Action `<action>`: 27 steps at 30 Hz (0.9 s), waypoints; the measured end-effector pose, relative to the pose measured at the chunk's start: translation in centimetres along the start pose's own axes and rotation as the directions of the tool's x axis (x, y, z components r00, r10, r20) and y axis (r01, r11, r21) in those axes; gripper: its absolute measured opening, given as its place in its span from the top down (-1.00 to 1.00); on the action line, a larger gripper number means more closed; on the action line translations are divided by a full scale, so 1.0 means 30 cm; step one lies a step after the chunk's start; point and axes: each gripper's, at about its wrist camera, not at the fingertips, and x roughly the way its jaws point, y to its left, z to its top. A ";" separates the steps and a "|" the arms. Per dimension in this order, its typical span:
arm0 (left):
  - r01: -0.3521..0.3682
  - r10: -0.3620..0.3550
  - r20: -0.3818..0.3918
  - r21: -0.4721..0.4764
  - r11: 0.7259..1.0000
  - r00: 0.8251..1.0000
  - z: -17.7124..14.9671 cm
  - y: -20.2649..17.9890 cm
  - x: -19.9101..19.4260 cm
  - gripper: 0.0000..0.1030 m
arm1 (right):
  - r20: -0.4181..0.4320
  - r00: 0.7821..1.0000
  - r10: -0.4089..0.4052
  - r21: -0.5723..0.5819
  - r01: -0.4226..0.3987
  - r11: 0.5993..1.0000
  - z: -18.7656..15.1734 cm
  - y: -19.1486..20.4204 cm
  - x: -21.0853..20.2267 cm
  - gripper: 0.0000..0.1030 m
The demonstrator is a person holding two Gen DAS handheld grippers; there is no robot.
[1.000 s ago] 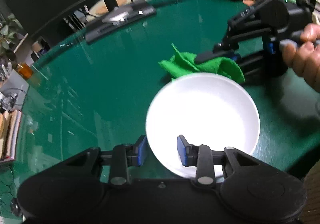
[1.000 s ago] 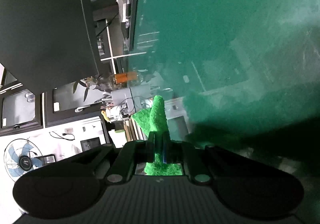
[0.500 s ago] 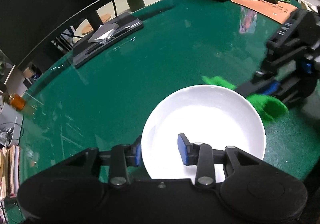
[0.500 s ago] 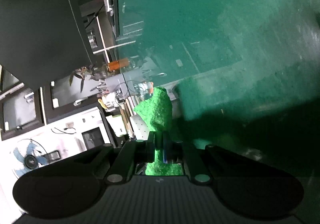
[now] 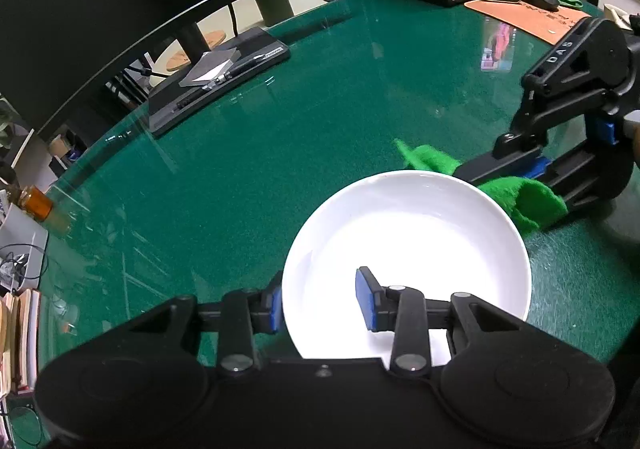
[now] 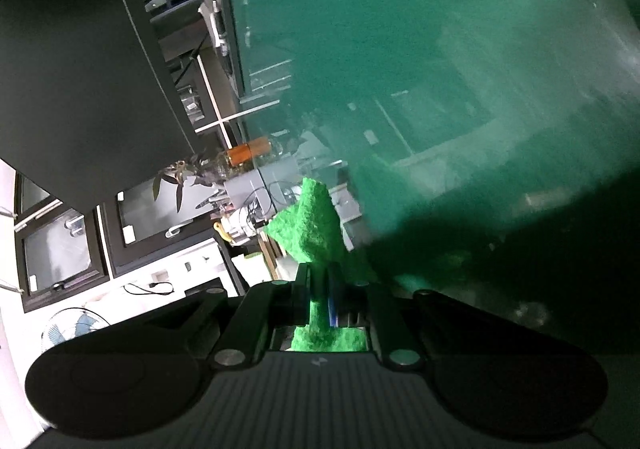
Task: Clean bowl
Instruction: 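Rub the cloth back and forth over the bowl rim with the right tool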
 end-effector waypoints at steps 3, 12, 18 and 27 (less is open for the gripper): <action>-0.002 0.002 -0.002 -0.003 1.000 1.000 0.004 0.002 0.000 0.31 | 0.012 1.000 -0.009 -0.002 0.009 1.000 0.022 0.013 0.041 0.80; 0.004 -0.004 0.002 0.010 1.000 1.000 0.003 0.005 -0.002 0.31 | 0.000 1.000 -0.020 -0.042 0.020 0.999 0.028 0.028 0.054 0.80; 0.001 -0.001 0.003 0.011 1.000 1.000 0.006 0.001 -0.003 0.30 | -0.008 1.000 -0.014 -0.008 0.014 1.000 0.006 0.002 0.019 0.79; -0.007 0.007 0.002 0.006 1.000 1.000 0.006 -0.010 -0.008 0.29 | -0.004 0.999 -0.040 -0.073 0.040 0.997 0.064 0.063 0.135 0.78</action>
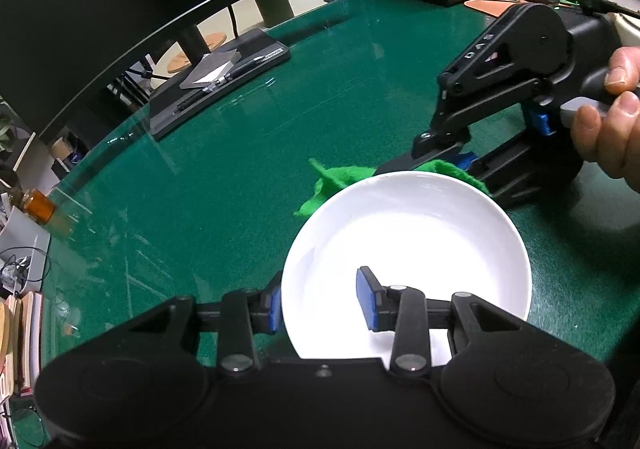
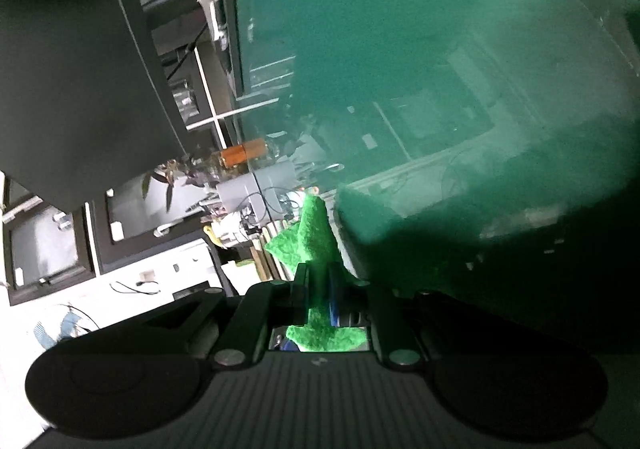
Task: Clean bowl
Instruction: 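Rub the cloth back and forth over the bowl rim with the right tool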
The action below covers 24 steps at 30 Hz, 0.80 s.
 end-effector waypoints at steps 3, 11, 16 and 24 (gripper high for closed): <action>0.003 -0.003 0.001 0.002 1.000 1.000 0.002 -0.001 0.000 0.27 | 0.009 1.000 -0.017 -0.020 0.017 1.000 -0.028 -0.004 -0.055 0.78; -0.007 0.007 -0.015 0.005 1.000 1.000 0.018 -0.005 0.003 0.27 | -0.005 1.000 -0.005 0.004 0.005 1.000 -0.101 -0.051 -0.154 0.78; -0.014 0.014 -0.015 -0.053 0.998 1.000 -0.019 -0.010 -0.039 0.27 | 0.046 0.998 0.032 -0.005 -0.032 0.999 -0.105 -0.038 -0.189 0.78; 0.004 -0.005 0.005 0.024 1.000 1.000 -0.040 -0.003 -0.023 0.38 | 0.027 0.999 0.038 0.014 -0.038 0.999 -0.098 -0.045 -0.173 0.78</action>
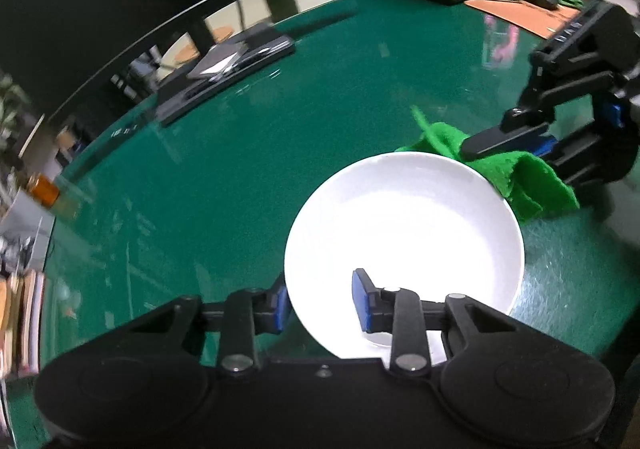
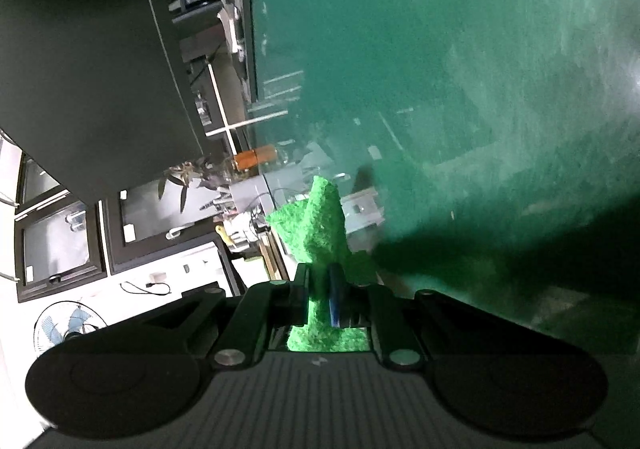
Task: Clean bowl
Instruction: 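Rub the cloth back and forth over the bowl rim with the right tool, then sweep the cloth over the bowl interior with the right tool while the left tool holds the rim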
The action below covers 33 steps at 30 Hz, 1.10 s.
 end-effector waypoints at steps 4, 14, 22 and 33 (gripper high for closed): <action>0.019 -0.019 0.010 0.041 0.999 1.000 0.011 0.009 0.015 0.37 | -0.009 1.000 -0.007 0.022 0.008 1.000 0.021 -0.004 0.025 0.78; 0.032 -0.032 0.014 0.047 0.998 0.999 0.017 0.011 0.022 0.36 | -0.020 0.999 -0.050 -0.050 0.049 0.998 0.083 0.051 0.150 0.77; 0.047 -0.047 0.017 0.029 0.998 0.999 0.024 0.020 0.026 0.32 | -0.057 0.997 -0.050 -0.152 0.040 0.988 0.025 0.054 0.042 0.77; 0.040 -0.041 0.016 0.051 0.998 0.999 0.029 0.013 0.027 0.30 | -0.072 0.997 -0.028 -0.199 0.013 0.980 0.094 0.110 0.172 0.77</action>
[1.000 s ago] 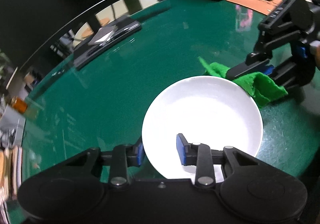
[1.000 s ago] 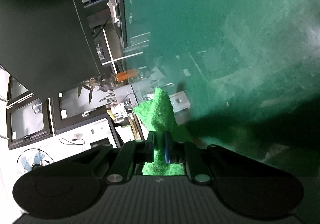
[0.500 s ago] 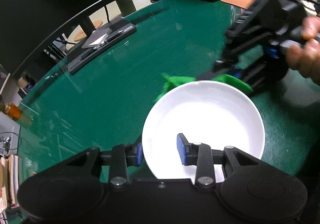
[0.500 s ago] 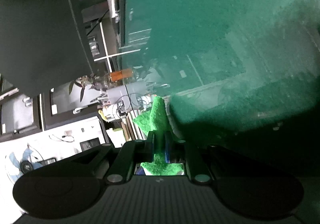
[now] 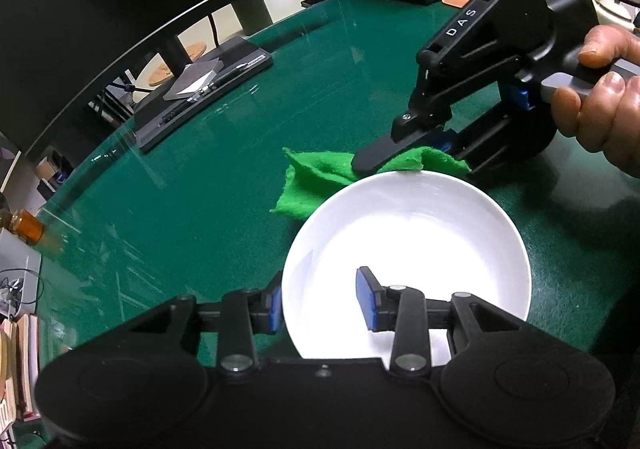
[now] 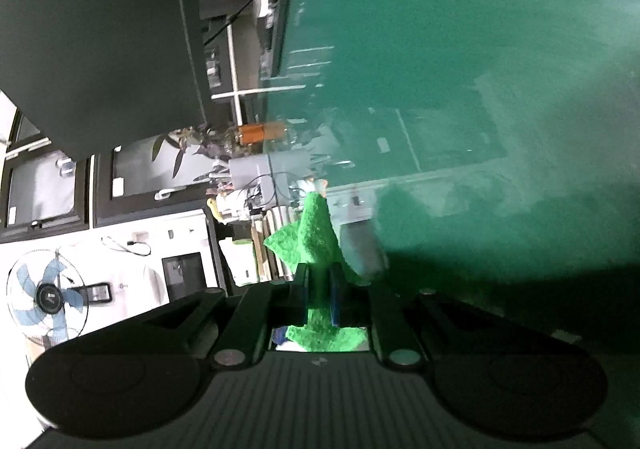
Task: Clean bowl
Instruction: 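Sweep the cloth over the bowl interior with the right tool while the left tool holds the rim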
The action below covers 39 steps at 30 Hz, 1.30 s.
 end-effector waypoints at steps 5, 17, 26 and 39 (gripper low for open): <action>0.011 -0.011 0.006 0.018 1.000 1.000 0.001 -0.004 -0.001 0.28 | -0.003 1.000 0.004 -0.010 -0.004 1.000 -0.038 -0.020 -0.088 0.77; 0.013 -0.013 0.002 -0.014 1.000 1.000 0.006 -0.003 0.000 0.29 | -0.023 0.999 -0.027 -0.085 0.024 0.996 0.010 0.014 0.002 0.77; -0.001 -0.013 -0.056 -0.246 0.969 0.998 -0.049 0.028 -0.062 0.28 | -0.047 0.998 -0.035 -0.099 0.030 0.995 0.025 0.031 0.015 0.77; 0.009 -0.016 -0.035 -0.196 0.980 0.999 -0.048 0.034 -0.029 0.36 | -0.059 0.997 -0.054 -0.108 0.048 0.993 -0.045 0.023 -0.073 0.78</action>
